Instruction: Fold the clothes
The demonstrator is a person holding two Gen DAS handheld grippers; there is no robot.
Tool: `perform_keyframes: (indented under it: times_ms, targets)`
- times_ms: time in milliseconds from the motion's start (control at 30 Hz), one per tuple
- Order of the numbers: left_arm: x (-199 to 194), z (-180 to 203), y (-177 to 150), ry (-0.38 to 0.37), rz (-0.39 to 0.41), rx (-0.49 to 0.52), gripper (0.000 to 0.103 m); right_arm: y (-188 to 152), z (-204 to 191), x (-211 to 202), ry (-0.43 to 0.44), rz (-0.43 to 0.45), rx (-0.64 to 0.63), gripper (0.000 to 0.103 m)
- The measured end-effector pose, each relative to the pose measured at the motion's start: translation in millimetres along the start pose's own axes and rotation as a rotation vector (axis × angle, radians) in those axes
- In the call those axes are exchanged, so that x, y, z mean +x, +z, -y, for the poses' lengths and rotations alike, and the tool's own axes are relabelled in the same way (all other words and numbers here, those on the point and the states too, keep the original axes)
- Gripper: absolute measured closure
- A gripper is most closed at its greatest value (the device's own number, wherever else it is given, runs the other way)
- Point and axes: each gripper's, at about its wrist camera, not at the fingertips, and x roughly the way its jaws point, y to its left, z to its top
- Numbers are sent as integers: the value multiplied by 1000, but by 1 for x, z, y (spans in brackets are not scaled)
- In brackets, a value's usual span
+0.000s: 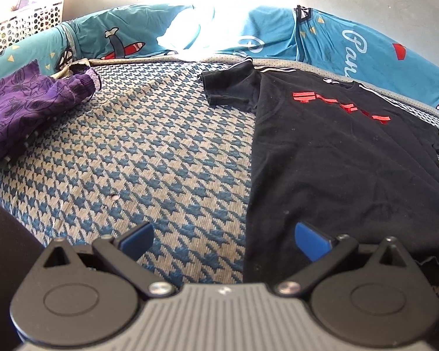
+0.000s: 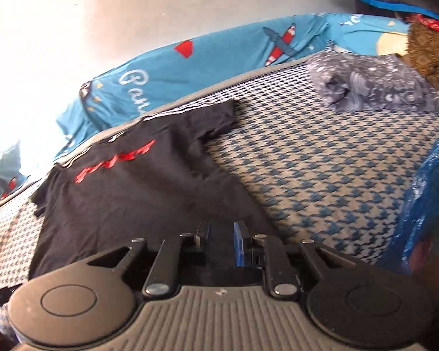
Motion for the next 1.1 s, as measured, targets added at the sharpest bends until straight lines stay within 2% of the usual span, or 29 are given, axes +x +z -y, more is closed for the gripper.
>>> perform_keyframes:
  times_ms: [267, 433, 700, 767, 900, 1100]
  targets:
    - [2, -8, 13, -12, 1, -33, 0, -13, -50, -3, 236, -20, -175, 86]
    - [-1, -10, 26, -11, 22, -13, 0, -31, -89, -1, 344, -56, -298, 85]
    - [-9, -27, 50, -14, 59, 4, 0, -54, -163, -2, 512, -55, -551, 72]
    - [-11, -35, 55, -13, 70, -12, 0, -62, -182, -2, 547, -48, -628, 64]
    - [-11, -46, 56, -14, 63, -41, 0, -79, -211, 8, 585, -75, -750, 62]
    - [-11, -51, 51, -15, 53, -48, 0, -107, -232, 28, 538, -118, -884, 62]
